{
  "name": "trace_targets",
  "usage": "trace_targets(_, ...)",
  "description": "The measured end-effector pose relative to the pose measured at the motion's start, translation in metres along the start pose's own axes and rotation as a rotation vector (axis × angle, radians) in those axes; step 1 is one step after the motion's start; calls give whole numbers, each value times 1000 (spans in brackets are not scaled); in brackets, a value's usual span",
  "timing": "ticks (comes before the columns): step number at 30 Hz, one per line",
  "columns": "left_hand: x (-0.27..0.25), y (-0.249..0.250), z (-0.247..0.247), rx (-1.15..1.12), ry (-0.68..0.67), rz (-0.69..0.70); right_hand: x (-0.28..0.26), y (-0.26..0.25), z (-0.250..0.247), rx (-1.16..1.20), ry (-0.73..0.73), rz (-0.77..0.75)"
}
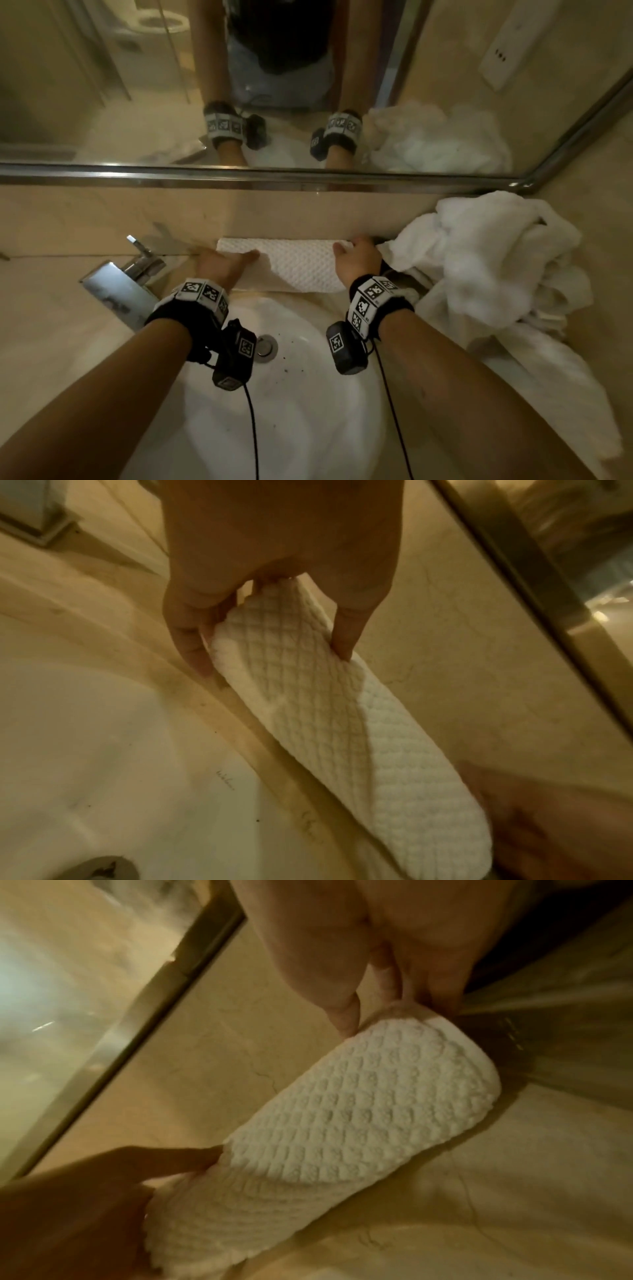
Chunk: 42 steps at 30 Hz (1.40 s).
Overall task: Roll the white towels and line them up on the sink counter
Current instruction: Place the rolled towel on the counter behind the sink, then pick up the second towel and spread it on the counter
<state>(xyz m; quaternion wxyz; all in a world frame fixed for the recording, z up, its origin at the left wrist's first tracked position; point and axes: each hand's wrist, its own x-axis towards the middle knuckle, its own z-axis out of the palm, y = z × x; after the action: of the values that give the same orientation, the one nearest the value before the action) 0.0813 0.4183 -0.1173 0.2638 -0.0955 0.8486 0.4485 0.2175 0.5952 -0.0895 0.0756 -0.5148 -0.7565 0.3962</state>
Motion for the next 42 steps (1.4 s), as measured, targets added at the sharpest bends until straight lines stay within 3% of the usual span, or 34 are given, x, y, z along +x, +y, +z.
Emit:
trace_targets(5, -34, 7, -6, 271, 87, 44, -15, 0, -29, 19, 10, -35)
trace_targets(17, -49, -3, 24, 245, -9, -36, -65, 49, -93, 106, 61, -81)
trace_targets(19, -59, -1, 28, 273, 37, -58, -68, 57, -101, 175, 131, -90)
trace_targets(24, -111, 17, 44, 290, 83, -73, -74, 68, -127, 336, 461, -129)
trace_targets(26, -131, 25, 57, 271, 90, -58, -74, 75, -132, 294, 640, -143)
trace_targets(29, -163, 42, 81, 281, 31, 67, -71, 91, -137, 213, 807, -104)
trace_targets(33, -190, 67, 124, 283, -241, 253, -76, 104, -153, 227, 761, 94)
trace_targets(38, -228, 110, 150, 12, -467, 264, -72, 103, -174, 348, 779, 28)
trace_targets(42, -244, 130, 161, -36, -601, 212, -65, 87, -187, 479, 554, 27)
